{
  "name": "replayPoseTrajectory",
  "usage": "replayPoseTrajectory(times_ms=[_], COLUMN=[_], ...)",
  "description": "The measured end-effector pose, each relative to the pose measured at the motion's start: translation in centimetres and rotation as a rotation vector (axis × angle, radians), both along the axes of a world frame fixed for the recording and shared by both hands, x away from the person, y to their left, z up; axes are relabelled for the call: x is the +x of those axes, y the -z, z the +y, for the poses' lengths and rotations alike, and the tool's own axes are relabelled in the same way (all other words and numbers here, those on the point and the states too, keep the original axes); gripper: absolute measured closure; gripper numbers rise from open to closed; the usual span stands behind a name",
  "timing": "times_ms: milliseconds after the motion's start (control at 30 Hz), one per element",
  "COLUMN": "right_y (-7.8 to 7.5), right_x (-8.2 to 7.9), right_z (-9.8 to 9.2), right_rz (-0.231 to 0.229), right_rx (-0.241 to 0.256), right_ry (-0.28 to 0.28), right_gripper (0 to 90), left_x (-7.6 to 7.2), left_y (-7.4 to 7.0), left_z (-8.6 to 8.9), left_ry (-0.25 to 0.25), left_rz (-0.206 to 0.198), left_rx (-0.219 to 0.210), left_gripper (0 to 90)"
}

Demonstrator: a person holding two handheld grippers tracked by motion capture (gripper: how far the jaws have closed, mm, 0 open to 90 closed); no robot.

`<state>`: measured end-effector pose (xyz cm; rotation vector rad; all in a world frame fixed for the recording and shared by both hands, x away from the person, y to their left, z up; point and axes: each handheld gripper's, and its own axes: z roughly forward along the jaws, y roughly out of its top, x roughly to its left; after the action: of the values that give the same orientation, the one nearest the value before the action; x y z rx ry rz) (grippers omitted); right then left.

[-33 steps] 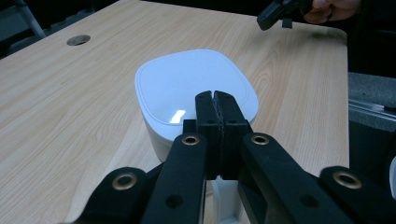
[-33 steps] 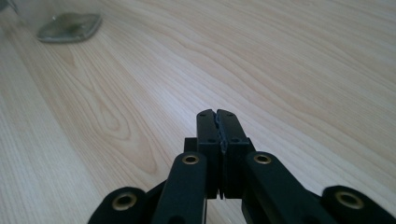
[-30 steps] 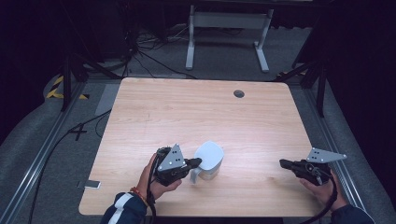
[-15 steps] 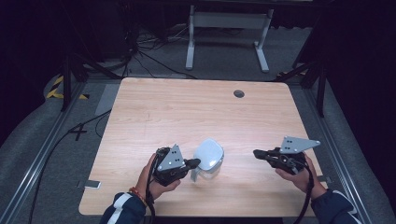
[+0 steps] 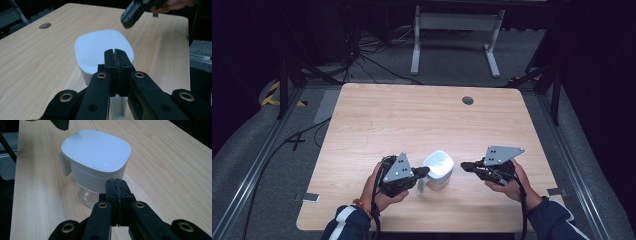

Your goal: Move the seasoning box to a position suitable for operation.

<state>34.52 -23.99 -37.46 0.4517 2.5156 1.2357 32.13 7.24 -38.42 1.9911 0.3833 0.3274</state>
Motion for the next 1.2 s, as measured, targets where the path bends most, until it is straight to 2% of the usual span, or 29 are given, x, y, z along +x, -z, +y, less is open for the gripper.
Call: replayPoseTrajectory(times_ms=[200, 467, 1000, 1200], right_y=[0.5, 0.5, 0.1, 0.1], right_x=[0.2, 0.5, 0.5, 0.5], right_z=[0.1, 0.3, 1.2, 1.8], right_rz=[0.015, 0.015, 0.005, 0.0], right_rx=[-0.004, 0.001, 0.006, -0.008], right_ry=[0.005, 0.006, -0.012, -0.025], right_gripper=[89.8, 89.8, 89.8, 89.8], left_x=[0.5, 0.6, 0.2, 0.2], left_y=[0.5, 0.7, 0.7, 0.7], left_z=[-1.4, -0.4, -0.2, -0.3], left_ry=[0.015, 0.009, 0.019, 0.019], left_rz=[0.005, 0.038, 0.024, 0.023], left_rx=[0.03, 0.005, 0.021, 0.029], left_gripper=[89.4, 89.7, 89.7, 89.5])
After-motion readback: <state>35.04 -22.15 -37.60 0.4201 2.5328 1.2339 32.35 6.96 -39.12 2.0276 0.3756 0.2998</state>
